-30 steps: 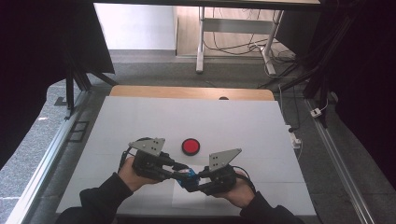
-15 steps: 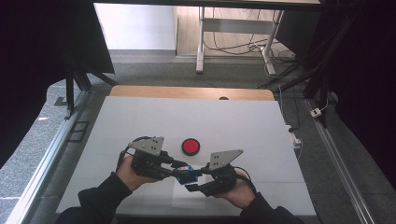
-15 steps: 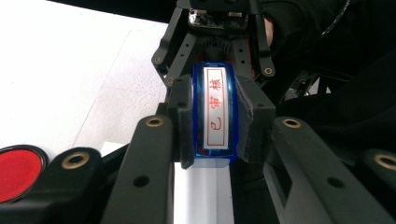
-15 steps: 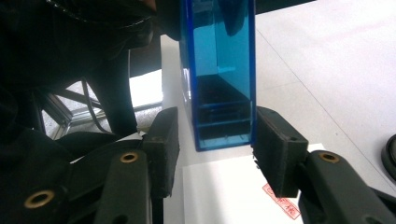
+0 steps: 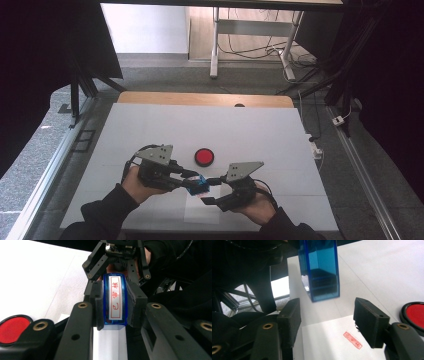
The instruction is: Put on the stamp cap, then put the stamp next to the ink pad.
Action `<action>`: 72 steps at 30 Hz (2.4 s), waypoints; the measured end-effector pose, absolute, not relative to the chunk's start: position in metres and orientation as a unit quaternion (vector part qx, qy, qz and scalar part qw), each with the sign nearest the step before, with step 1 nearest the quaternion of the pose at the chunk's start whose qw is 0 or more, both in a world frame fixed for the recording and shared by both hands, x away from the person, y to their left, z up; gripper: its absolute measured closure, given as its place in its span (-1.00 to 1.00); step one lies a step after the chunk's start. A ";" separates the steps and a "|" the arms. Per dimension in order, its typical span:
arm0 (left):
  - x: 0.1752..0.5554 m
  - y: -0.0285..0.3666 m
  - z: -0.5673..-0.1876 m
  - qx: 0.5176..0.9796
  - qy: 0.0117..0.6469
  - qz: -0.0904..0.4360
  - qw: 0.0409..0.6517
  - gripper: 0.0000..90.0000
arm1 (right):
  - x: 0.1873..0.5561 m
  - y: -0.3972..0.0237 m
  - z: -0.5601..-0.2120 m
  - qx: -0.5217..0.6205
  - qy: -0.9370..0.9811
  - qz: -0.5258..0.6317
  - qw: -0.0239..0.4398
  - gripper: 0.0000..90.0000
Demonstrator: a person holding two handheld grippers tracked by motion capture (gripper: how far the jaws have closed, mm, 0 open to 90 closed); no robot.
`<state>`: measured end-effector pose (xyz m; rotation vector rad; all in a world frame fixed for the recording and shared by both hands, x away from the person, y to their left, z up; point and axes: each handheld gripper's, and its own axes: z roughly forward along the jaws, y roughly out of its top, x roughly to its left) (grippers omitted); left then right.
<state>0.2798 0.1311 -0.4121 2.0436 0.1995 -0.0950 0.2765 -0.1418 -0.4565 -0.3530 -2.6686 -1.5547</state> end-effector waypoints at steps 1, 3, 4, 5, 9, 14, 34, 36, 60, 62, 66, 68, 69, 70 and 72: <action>0.280 0.132 -0.412 0.851 0.084 -0.039 0.517 0.56 | 0.276 -0.143 -0.456 -0.116 -0.859 -0.499 0.013 -0.21; 0.280 0.133 -0.411 0.852 0.087 -0.037 0.516 0.56 | 0.276 -0.144 -0.456 -0.122 -0.858 -0.498 0.010 -0.25; 0.280 0.134 -0.411 0.852 0.088 -0.035 0.515 0.56 | 0.276 -0.145 -0.456 -0.126 -0.858 -0.498 0.006 -0.27; 0.280 0.134 -0.411 0.853 0.089 -0.033 0.514 0.56 | 0.277 -0.146 -0.456 -0.129 -0.859 -0.496 0.004 -0.30; 0.280 0.136 -0.410 0.854 0.091 -0.029 0.512 0.56 | 0.277 -0.149 -0.457 -0.145 -0.858 -0.492 -0.006 -0.39; 0.281 0.140 -0.408 0.855 0.099 -0.020 0.508 0.56 | 0.276 -0.153 -0.456 -0.156 -0.859 -0.487 -0.019 -0.44; 0.290 0.152 -0.411 0.862 0.151 0.005 0.485 0.56 | 0.271 -0.168 -0.456 -0.221 -0.860 -0.456 -0.061 -0.87; 0.291 0.154 -0.412 0.861 0.161 0.007 0.483 0.56 | 0.271 -0.169 -0.456 -0.227 -0.861 -0.450 -0.066 -0.89; 0.305 0.174 -0.421 0.863 0.247 0.051 0.439 0.56 | 0.264 -0.200 -0.457 -0.272 -0.853 -0.431 -0.115 -1.00; 0.306 0.176 -0.422 0.862 0.253 0.055 0.435 0.56 | 0.262 -0.204 -0.457 -0.279 -0.849 -0.431 -0.123 -1.00; 0.307 0.179 -0.422 0.861 0.266 0.066 0.428 0.56 | 0.260 -0.212 -0.456 -0.293 -0.845 -0.426 -0.136 -1.00; 0.308 0.181 -0.422 0.860 0.273 0.070 0.426 0.56 | 0.260 -0.216 -0.455 -0.298 -0.844 -0.424 -0.140 -1.00; 0.309 0.182 -0.423 0.858 0.277 0.070 0.427 0.56 | 0.259 -0.218 -0.455 -0.301 -0.842 -0.424 -0.143 -1.00; 0.309 0.183 -0.423 0.858 0.280 0.073 0.425 0.56 | 0.259 -0.220 -0.455 -0.303 -0.842 -0.423 -0.145 -1.00; 0.310 0.185 -0.424 0.857 0.286 0.078 0.421 0.56 | 0.257 -0.223 -0.455 -0.307 -0.840 -0.422 -0.147 -1.00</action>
